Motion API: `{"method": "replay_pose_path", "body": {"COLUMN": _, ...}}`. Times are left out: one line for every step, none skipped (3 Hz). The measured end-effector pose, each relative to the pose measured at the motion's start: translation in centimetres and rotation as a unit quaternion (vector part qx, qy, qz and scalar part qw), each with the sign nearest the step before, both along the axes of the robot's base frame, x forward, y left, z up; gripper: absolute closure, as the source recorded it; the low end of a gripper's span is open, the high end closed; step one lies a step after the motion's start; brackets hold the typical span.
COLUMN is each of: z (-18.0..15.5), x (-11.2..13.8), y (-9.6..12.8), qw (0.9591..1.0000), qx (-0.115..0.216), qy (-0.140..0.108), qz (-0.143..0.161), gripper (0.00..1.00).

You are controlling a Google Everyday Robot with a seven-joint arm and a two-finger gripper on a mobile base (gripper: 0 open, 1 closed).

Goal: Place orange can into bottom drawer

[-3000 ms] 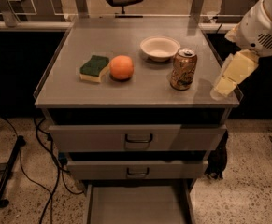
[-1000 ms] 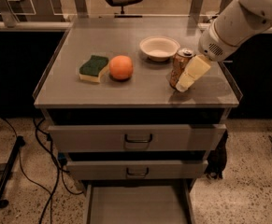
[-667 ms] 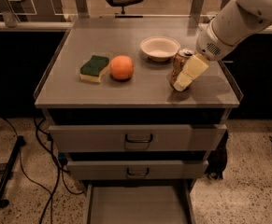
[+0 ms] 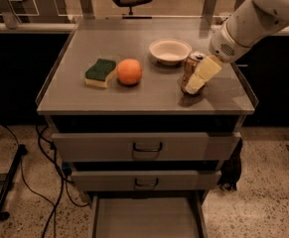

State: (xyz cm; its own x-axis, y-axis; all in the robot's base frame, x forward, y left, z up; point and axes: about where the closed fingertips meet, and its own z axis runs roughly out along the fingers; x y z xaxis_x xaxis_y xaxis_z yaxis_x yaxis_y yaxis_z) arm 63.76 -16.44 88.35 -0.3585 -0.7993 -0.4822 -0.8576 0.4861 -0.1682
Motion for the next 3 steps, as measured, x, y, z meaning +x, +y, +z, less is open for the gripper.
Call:
{"method": "replay_pose_path", "body": {"z": -0.18, "x": 0.45, "y": -0.57, "qw": 1.0000, "qx": 0.007, "qy": 0.002, "qz": 0.000, "gripper": 0.00}}
{"method": "replay_pose_path", "body": {"z": -0.41, "x": 0.88, "y": -0.76, "qw": 0.9997, "qx": 0.021, "qy": 0.005, "qz": 0.007, "gripper": 0.00}}
{"method": "replay_pose_path", "body": {"z": -0.77, "x": 1.12, "y": -0.57, "qw": 0.9988, "qx": 0.044, "qy": 0.008, "qz": 0.018, "gripper": 0.00}}
